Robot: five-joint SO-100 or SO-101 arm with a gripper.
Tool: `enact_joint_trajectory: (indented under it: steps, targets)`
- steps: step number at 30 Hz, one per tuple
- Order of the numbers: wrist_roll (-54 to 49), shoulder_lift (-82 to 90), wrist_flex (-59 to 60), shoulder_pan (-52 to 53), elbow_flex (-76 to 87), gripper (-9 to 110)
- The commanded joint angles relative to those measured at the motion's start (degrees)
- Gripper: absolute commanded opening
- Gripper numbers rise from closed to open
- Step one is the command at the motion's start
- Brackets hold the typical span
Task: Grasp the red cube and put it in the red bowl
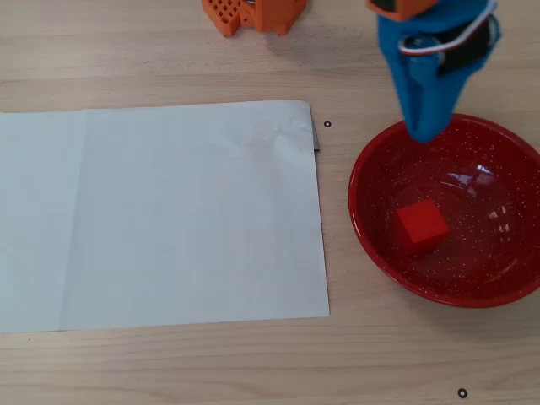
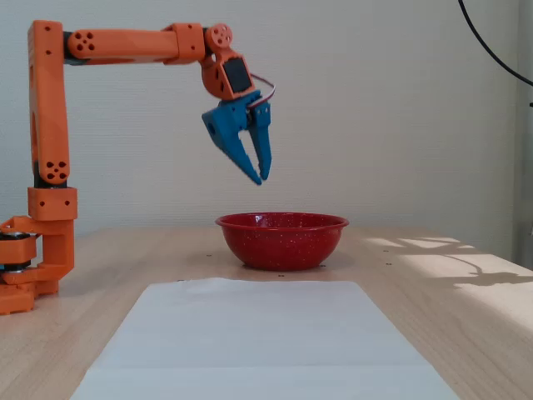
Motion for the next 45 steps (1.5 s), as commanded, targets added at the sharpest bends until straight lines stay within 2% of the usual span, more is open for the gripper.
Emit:
enact_joint_trajectory:
  steps: [1, 11, 16, 23, 35, 45]
  targets:
    - [1.8, 13.4, 0.8, -3.2, -4.5, 0]
    - [3.1, 35.9, -4.3, -14.8, 18.1, 0]
    - [1.1, 40.7, -3.5, -19.0, 24.1, 0]
    - [-1.1, 50.9, -20.1, -23.5, 43.7, 0]
    - [-3.0, 66.6, -46.2, -23.6, 75.3, 0]
    - [-1.5, 81.3, -53.6, -24.3, 97.0, 0]
